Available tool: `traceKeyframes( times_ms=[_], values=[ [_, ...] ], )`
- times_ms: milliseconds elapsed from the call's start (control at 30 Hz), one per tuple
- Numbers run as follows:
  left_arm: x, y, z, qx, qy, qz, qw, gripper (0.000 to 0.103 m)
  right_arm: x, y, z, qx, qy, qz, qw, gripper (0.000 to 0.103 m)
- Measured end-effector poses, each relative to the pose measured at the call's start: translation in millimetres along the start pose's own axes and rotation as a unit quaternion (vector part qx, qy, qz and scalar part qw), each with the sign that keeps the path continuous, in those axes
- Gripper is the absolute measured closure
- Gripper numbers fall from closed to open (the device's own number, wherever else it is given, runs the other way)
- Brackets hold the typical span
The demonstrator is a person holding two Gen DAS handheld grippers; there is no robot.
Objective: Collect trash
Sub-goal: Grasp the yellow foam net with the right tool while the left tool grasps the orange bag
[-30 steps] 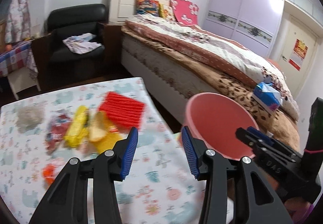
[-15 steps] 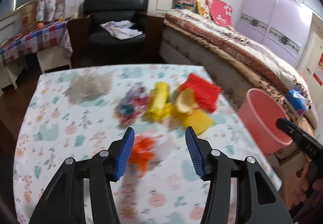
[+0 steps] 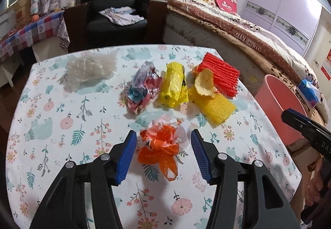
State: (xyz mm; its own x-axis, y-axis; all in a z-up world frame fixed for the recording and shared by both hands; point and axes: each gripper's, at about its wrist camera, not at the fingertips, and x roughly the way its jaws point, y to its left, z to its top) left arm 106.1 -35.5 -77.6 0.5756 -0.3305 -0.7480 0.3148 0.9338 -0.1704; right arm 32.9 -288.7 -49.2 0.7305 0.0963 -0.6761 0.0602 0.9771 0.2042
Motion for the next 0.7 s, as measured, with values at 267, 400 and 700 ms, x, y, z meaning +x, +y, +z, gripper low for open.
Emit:
traceKeyframes(
  times_ms=[267, 400, 700],
  values=[
    [-3.6, 7.0, -1.3, -0.008, -0.004, -0.013, 0.9999, 0.063, 28.7, 16.7, 9.0, -0.003, 0.022, 0.029, 0.999, 0.065],
    [-13.6, 12.6, -2.8, -0.009, -0.017, -0.011, 0.9998, 0.064, 47.8, 27.0, 15.2, -0.015, 0.033, 0.031, 0.999, 0.065],
    [-29.5, 27.4, -2.1, -0.030, -0.032, -0.011, 0.9990, 0.064, 95.6, 37.9, 21.2, -0.018, 0.072, 0.018, 0.997, 0.065]
  ],
)
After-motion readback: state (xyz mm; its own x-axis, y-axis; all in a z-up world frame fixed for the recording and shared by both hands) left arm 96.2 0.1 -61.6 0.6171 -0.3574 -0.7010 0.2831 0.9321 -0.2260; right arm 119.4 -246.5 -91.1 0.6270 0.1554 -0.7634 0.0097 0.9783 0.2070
